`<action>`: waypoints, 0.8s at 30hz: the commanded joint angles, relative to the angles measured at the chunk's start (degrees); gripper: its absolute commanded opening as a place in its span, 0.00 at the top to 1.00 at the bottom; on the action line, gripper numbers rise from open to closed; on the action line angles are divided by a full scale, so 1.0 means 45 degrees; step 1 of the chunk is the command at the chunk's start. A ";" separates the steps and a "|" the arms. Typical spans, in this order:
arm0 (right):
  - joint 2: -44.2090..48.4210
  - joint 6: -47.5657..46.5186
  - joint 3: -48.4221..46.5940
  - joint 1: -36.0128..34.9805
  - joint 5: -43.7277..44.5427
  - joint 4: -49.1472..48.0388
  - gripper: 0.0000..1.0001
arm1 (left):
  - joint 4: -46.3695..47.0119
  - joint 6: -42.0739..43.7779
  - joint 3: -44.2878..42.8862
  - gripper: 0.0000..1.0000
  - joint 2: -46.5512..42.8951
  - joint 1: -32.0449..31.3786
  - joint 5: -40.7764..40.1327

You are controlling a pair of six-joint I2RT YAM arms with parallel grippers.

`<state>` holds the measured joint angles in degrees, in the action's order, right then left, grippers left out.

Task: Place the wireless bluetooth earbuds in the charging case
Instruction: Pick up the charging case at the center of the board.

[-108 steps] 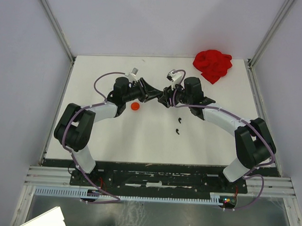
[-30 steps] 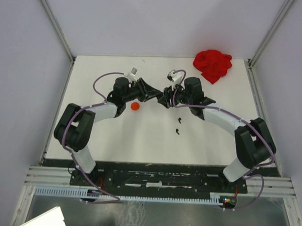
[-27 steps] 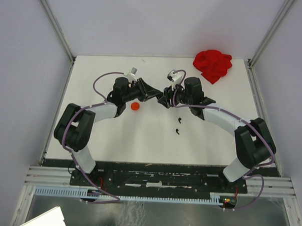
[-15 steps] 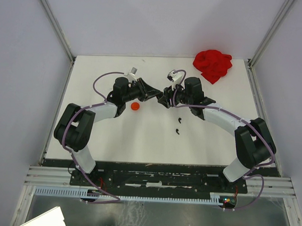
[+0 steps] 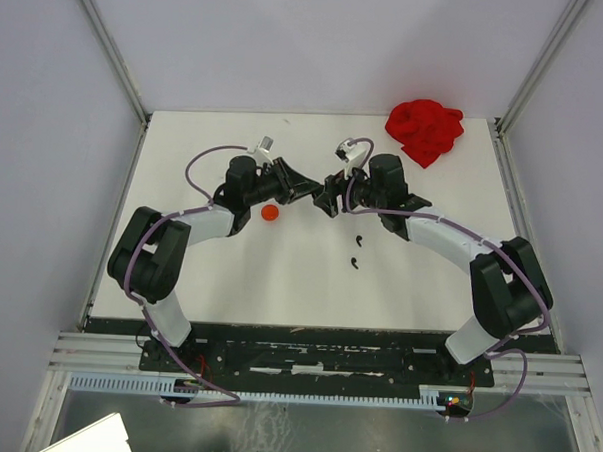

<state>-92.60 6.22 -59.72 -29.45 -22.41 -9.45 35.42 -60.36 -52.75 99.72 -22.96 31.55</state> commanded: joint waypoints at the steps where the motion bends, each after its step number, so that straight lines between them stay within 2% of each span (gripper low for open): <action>1: 0.1218 0.0313 0.0196 0.0075 0.0378 -0.0807 0.23 | 0.0996 -0.0286 0.0355 0.97 -0.0216 0.0171 -0.0303; 3: 0.1679 0.0555 0.0473 0.0067 0.0886 -0.0928 0.21 | 0.1416 -0.0672 0.0700 0.97 -0.0259 0.0302 -0.0511; 7: 0.2395 0.1847 0.0856 0.0061 0.3451 -0.0671 0.17 | 0.2546 -0.1708 0.1717 0.97 -0.0491 0.0445 -0.1540; 12: 0.2335 0.3314 0.0744 0.0030 0.4536 0.0019 0.14 | 0.5090 -0.3531 0.3546 0.97 -0.0838 0.0333 -0.3344; 18: 0.1486 0.3846 0.0007 -0.0140 0.5111 0.1080 0.12 | 0.7589 -0.4587 0.4778 0.97 -0.0768 -0.0067 -0.4833; 24: 0.1024 0.3905 -0.0155 -0.0447 0.5084 0.1296 0.11 | 0.8699 -0.4729 0.4791 0.97 -0.0335 -0.0384 -0.5083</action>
<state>-87.44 22.33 -57.21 -30.39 -0.93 -3.92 64.79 -78.63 -30.74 98.76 -23.90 11.64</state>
